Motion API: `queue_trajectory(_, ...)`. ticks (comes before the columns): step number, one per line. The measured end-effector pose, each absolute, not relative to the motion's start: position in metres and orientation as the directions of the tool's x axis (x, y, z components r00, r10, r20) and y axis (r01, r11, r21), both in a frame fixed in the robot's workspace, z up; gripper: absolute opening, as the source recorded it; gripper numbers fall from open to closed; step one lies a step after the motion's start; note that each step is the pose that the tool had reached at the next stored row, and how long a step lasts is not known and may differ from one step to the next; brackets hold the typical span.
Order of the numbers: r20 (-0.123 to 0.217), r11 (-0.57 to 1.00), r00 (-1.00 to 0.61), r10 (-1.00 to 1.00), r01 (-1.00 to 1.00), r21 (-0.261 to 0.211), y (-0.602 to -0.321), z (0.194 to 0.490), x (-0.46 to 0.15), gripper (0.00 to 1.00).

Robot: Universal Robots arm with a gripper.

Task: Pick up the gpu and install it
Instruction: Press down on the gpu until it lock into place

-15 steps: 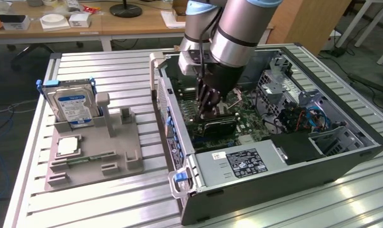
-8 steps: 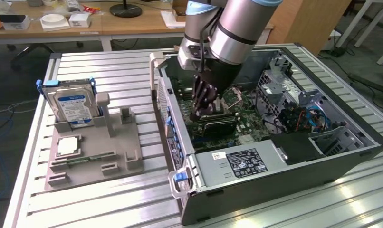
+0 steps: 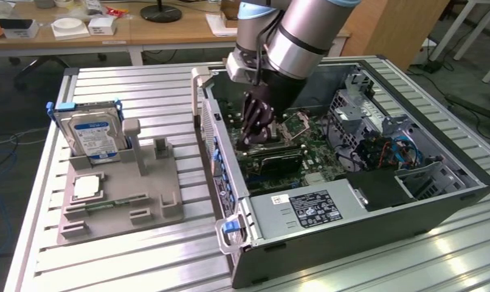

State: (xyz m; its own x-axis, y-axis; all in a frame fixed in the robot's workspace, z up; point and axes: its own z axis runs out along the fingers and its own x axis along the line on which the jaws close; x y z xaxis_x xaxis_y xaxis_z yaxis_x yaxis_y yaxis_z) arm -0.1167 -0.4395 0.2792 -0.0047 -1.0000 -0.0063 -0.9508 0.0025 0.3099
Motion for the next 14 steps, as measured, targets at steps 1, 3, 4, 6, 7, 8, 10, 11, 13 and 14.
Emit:
queue_trajectory(1, -0.006, 0.003, -0.005, -1.0, -0.945, 0.327, -0.4394, 0.2793, -0.1167, 0.1)
queue_trajectory(3, -0.005, 0.003, -0.005, -1.0, -0.933, 0.36, -0.4391, 0.2793, -0.1166, 0.1)
queue_trajectory(4, -0.005, 0.003, -0.005, -1.0, -0.929, 0.37, -0.4391, 0.2793, -0.1164, 0.1)
queue_trajectory(6, -0.005, 0.003, -0.006, -1.0, -0.927, 0.374, -0.4391, 0.2794, -0.1164, 0.1)
queue_trajectory(7, -0.005, 0.003, -0.006, -1.0, -0.927, 0.374, -0.4391, 0.2794, -0.1164, 0.1)
queue_trajectory(8, -0.005, 0.003, -0.006, -1.0, -0.927, 0.374, -0.4391, 0.2794, -0.1164, 0.1)
queue_trajectory(10, -0.005, 0.003, -0.006, -1.0, -0.927, 0.374, -0.4391, 0.2792, -0.1164, 0.1)
queue_trajectory(11, -0.006, 0.003, -0.005, -1.0, -0.927, 0.376, -0.4394, 0.2791, -0.1163, 0.1)
queue_trajectory(13, -0.006, 0.003, -0.005, -1.0, -0.925, 0.379, -0.4401, 0.2791, -0.1163, 0.1)
queue_trajectory(14, -0.006, 0.003, -0.005, -1.0, -0.925, 0.381, -0.4405, 0.2791, -0.1164, 0.1)
